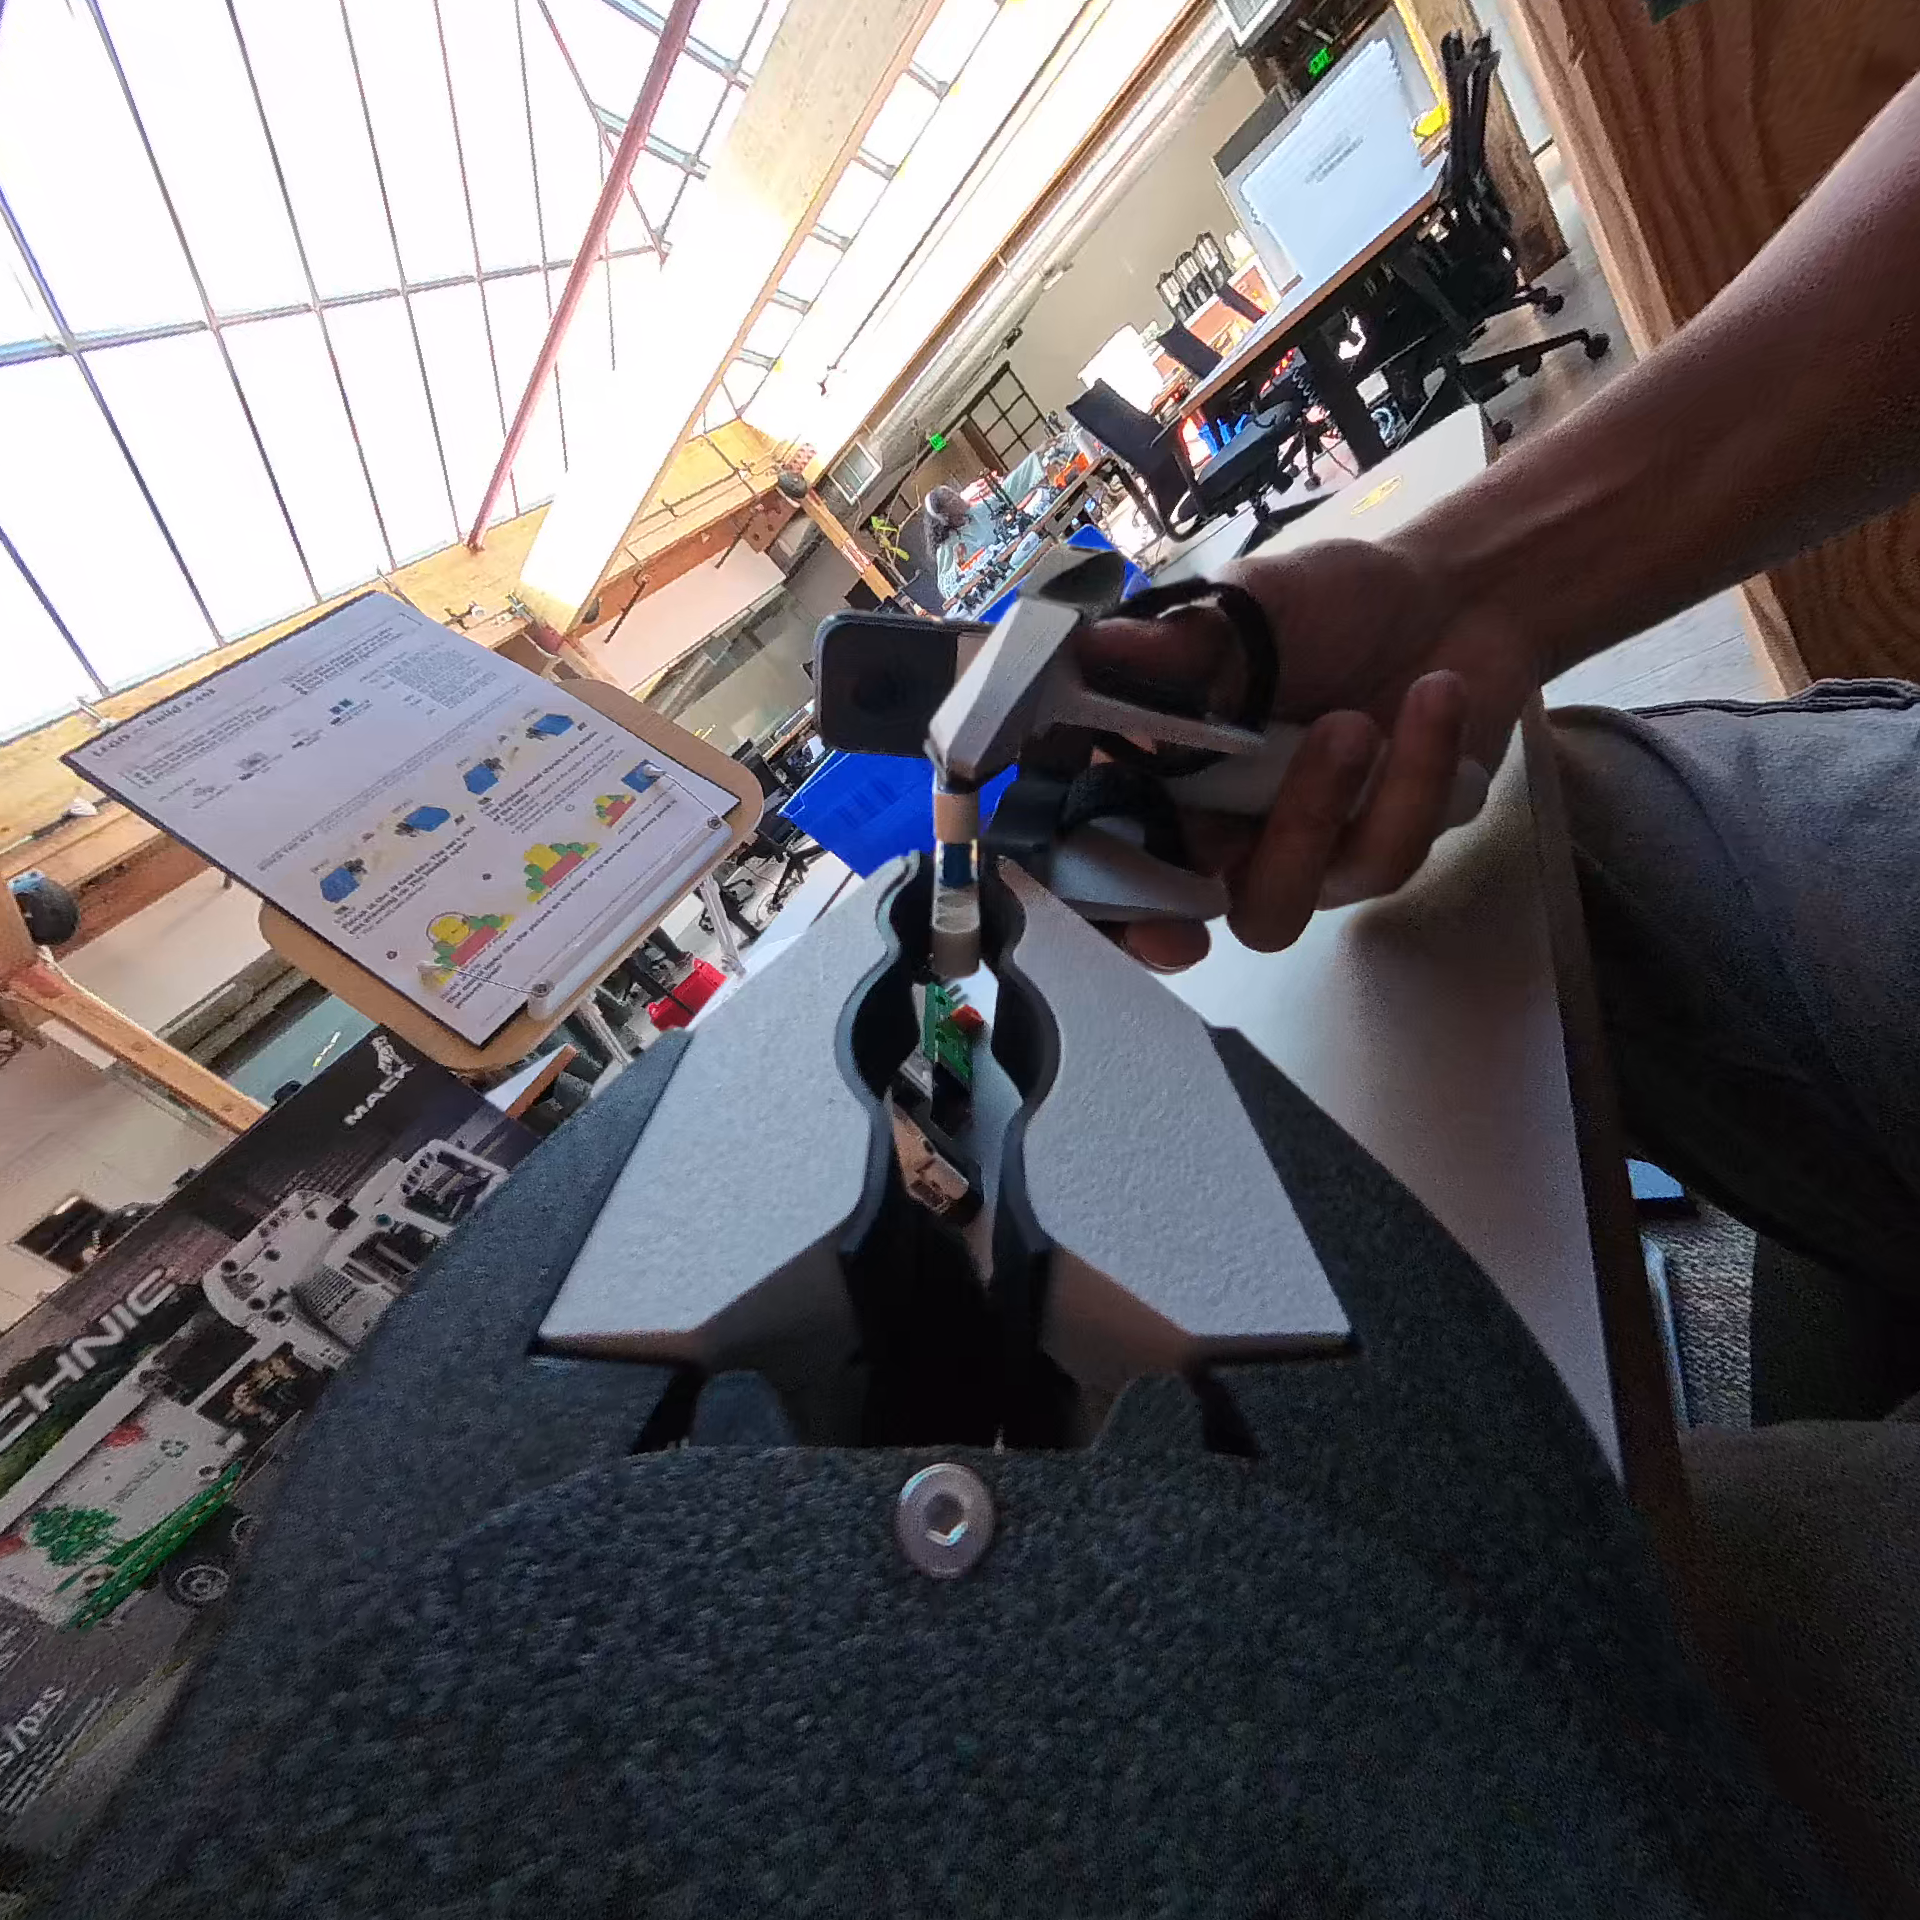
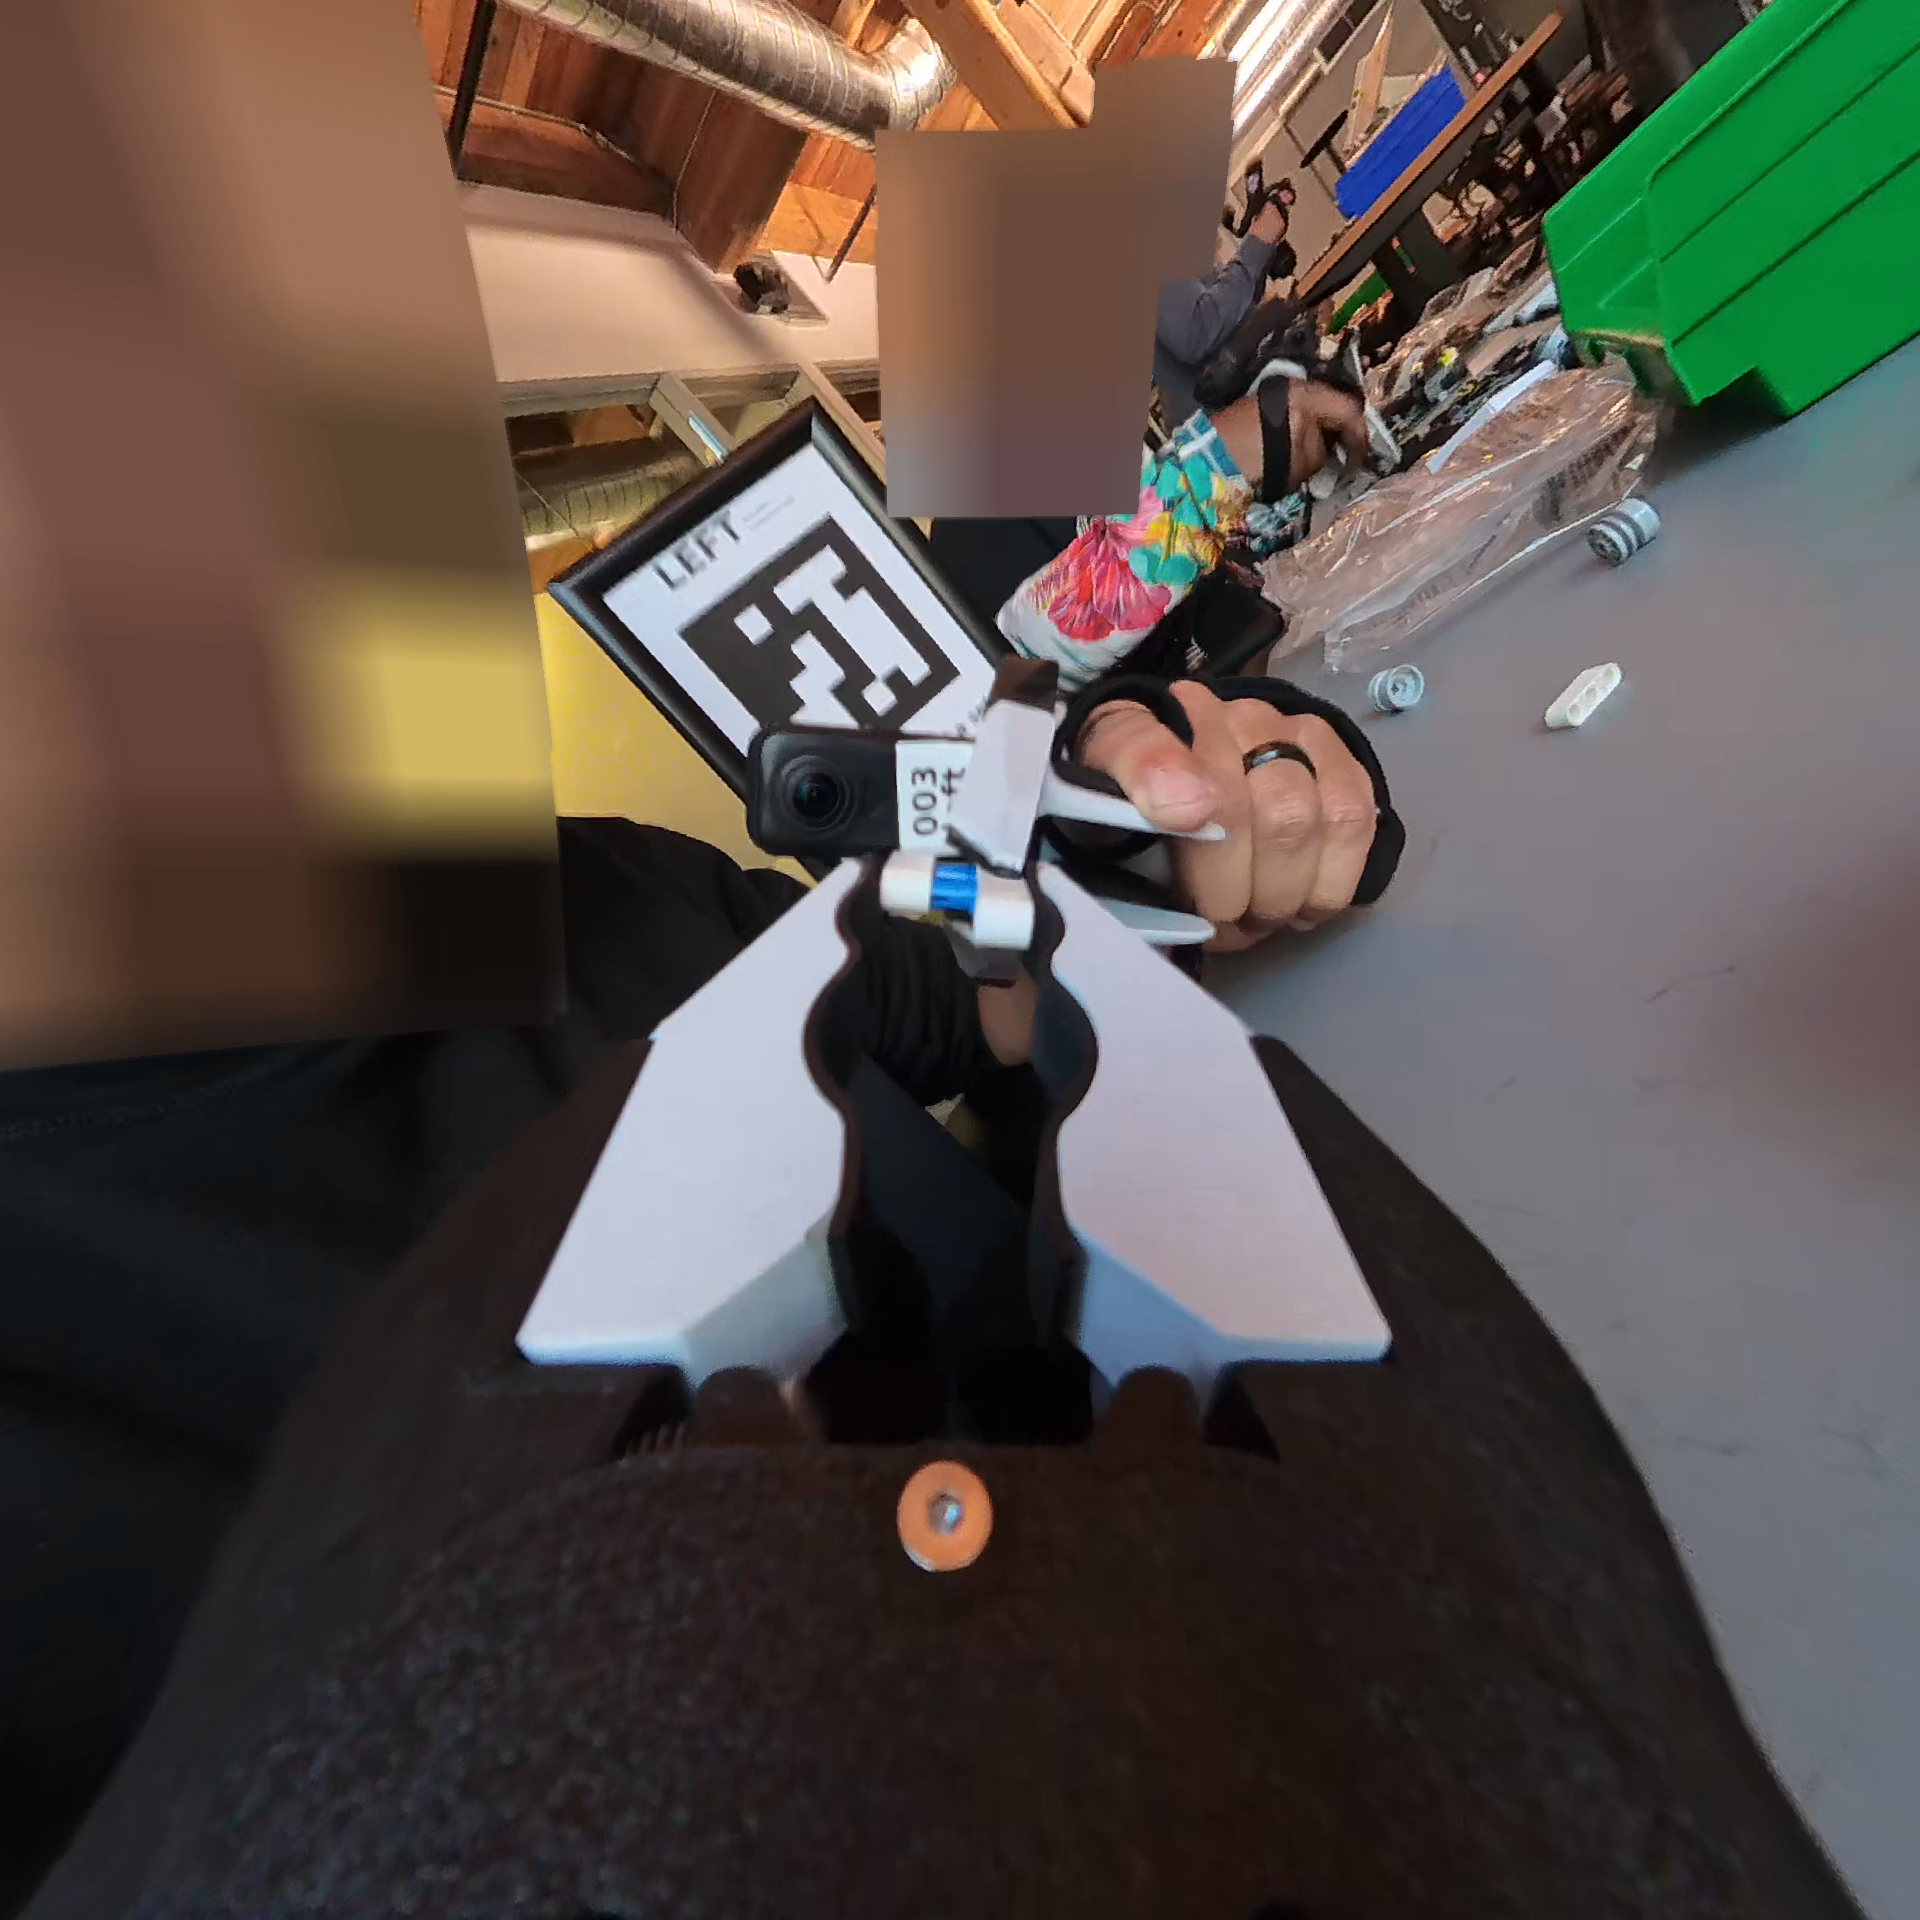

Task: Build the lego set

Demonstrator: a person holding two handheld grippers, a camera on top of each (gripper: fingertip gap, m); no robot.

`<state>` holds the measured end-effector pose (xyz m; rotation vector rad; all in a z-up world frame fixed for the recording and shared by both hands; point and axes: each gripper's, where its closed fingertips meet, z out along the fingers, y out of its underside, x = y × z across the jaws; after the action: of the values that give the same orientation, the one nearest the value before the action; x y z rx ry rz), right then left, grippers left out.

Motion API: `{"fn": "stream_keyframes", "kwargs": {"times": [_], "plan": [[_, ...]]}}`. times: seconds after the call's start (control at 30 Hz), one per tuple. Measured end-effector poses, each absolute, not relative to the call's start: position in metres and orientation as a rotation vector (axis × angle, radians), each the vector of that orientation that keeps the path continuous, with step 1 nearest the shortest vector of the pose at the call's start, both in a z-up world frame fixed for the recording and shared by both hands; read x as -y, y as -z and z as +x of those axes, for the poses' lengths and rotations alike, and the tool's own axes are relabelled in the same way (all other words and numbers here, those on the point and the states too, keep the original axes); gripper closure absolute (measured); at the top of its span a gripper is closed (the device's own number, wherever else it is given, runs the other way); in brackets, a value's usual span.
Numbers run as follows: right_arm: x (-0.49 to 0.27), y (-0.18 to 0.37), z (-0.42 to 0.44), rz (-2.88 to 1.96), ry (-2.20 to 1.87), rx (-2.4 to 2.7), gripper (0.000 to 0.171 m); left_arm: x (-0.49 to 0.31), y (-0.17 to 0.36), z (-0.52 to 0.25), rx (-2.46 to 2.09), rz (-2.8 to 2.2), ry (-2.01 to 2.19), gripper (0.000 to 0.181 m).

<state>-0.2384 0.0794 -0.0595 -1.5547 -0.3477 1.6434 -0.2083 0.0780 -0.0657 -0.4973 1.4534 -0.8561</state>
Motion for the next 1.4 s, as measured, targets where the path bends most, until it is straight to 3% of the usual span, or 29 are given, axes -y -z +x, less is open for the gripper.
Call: {"fn": "stream_keyframes", "kwargs": {"times": [0.27,0.33,0.43,0.67,0.83,1.1,1.4], "plan": [[-0.081,0.06,-0.237,-1.532,-1.668,0.331,0.145,-0.08,0.068,-0.207,-1.465,-0.506,0.83,0.174],[-0.081,0.06,-0.236,-1.54,-1.675,0.335,0.137,-0.082,0.071,-0.206,-1.472,-0.508,0.808,0.175],[-0.082,0.065,-0.236,-1.573,-1.653,0.333,0.146,-0.081,0.072,-0.205,-1.476,-0.501,0.801,0.175],[-0.085,0.072,-0.235,-1.654,-1.464,0.407,0.145,-0.084,0.076,-0.204,-1.507,-0.563,0.83,0.173],[-0.085,0.065,-0.223,-1.711,-1.436,0.414,0.115,-0.098,0.059,-0.209,-1.408,-0.661,0.94,0.174],[-0.117,0.018,-0.229,-1.071,-1.581,-0.219,0.125,-0.128,0.031,-0.21,-1.097,-0.675,0.471,0.174],[-0.122,0.023,-0.233,-0.985,-1.555,-0.234,0.146,-0.128,0.027,-0.214,-1.05,-0.663,0.397,0.175]]}}
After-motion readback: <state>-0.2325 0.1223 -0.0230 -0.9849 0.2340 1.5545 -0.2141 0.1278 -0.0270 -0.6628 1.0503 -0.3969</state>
